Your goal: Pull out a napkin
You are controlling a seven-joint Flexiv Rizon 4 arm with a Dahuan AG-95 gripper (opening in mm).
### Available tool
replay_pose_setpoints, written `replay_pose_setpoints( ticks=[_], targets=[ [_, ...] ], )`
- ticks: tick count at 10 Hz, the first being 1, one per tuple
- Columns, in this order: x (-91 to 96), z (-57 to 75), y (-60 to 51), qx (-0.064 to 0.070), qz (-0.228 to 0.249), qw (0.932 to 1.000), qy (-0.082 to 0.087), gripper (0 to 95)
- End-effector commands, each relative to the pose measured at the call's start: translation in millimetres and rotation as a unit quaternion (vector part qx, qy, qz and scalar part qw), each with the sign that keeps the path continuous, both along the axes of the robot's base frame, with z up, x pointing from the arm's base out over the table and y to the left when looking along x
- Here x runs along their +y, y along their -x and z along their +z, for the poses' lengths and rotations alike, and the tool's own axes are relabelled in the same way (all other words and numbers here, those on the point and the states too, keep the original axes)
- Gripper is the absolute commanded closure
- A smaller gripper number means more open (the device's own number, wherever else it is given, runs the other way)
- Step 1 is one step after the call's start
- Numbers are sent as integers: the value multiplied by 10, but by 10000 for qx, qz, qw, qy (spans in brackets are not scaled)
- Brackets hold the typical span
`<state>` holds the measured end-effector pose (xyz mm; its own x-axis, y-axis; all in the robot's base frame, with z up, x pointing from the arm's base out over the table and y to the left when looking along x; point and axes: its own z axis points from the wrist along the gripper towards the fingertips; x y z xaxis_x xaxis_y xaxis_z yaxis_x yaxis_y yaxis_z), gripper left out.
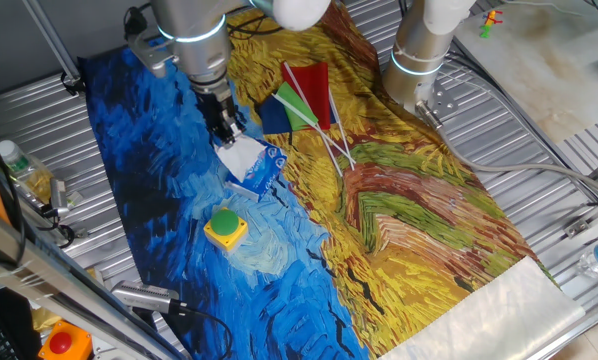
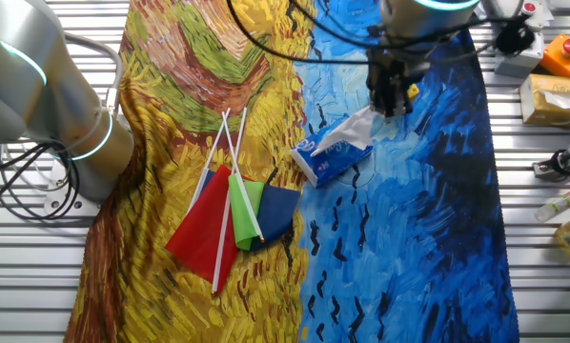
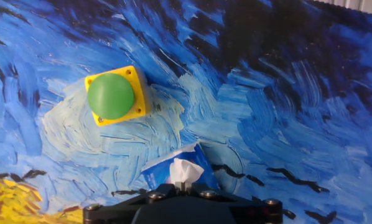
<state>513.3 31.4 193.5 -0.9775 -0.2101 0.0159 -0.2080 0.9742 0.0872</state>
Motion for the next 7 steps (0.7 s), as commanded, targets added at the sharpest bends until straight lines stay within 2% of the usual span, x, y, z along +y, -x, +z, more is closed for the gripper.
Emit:
replay_pose_setpoints(
  ticks=[1,2,4,7],
  targets=[
    [7,73,-41,60,-25,10000,20,950],
    [20,155,-73,104,-47,9999,27,950],
    [53,228,-106,123,-92,9999,26,950],
    [147,332,-205,226,-174,9996,57,950]
  ],
)
